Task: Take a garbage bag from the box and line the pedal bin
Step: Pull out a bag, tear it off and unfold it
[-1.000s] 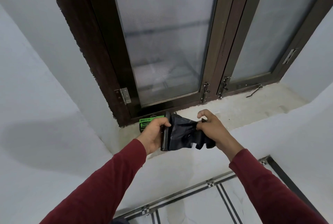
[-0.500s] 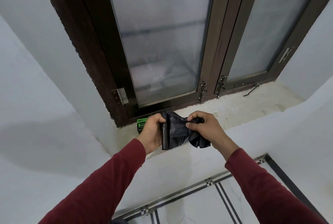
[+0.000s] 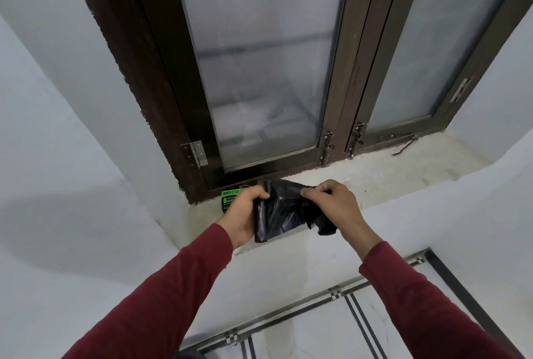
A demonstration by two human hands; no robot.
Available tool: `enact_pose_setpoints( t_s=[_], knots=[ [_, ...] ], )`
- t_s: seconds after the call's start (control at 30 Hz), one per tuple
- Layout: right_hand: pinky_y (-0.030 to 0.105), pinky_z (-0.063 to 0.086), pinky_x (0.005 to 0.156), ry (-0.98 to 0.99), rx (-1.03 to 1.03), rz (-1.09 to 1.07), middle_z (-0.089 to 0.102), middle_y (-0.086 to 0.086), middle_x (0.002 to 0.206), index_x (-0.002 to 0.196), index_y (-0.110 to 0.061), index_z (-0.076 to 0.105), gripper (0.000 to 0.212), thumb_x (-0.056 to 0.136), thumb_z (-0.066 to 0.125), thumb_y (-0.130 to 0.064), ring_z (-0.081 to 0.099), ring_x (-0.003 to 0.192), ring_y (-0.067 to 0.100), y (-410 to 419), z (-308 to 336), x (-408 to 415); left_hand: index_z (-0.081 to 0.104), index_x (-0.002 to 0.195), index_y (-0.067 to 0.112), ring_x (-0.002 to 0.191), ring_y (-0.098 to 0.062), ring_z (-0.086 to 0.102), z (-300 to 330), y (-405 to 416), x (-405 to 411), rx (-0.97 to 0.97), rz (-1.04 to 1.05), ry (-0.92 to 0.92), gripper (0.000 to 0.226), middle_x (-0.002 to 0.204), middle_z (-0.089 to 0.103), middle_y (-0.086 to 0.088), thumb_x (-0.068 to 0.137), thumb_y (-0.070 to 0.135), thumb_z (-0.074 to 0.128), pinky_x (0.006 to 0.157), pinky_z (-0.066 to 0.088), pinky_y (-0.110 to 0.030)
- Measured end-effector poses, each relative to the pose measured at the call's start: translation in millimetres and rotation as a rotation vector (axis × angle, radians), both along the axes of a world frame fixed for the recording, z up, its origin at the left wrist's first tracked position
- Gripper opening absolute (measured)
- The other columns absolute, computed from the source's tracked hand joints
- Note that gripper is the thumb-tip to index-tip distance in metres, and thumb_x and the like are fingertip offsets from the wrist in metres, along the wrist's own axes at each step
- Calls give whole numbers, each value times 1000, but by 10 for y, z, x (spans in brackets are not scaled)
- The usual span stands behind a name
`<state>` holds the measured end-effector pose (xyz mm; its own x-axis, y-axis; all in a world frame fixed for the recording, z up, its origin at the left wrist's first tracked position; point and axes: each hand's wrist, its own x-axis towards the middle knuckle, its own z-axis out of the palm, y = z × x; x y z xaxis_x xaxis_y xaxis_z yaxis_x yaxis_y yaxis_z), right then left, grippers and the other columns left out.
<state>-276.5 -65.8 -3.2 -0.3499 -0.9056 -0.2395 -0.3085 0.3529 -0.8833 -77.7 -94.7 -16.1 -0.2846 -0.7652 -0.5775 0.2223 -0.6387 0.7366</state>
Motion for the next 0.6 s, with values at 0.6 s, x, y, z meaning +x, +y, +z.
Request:
enact_pose_setpoints(
  t_s=[0.6],
  knots=[
    [30, 54, 66, 5, -52, 132, 67, 1, 83, 89, -30, 64, 25, 82, 71, -7, 64, 74, 21, 38, -74, -20, 69, 108, 12, 96, -34, 67, 11, 60, 0, -8, 17, -29, 30, 106, 73, -19, 87, 22, 51, 91, 55, -45]
  ],
)
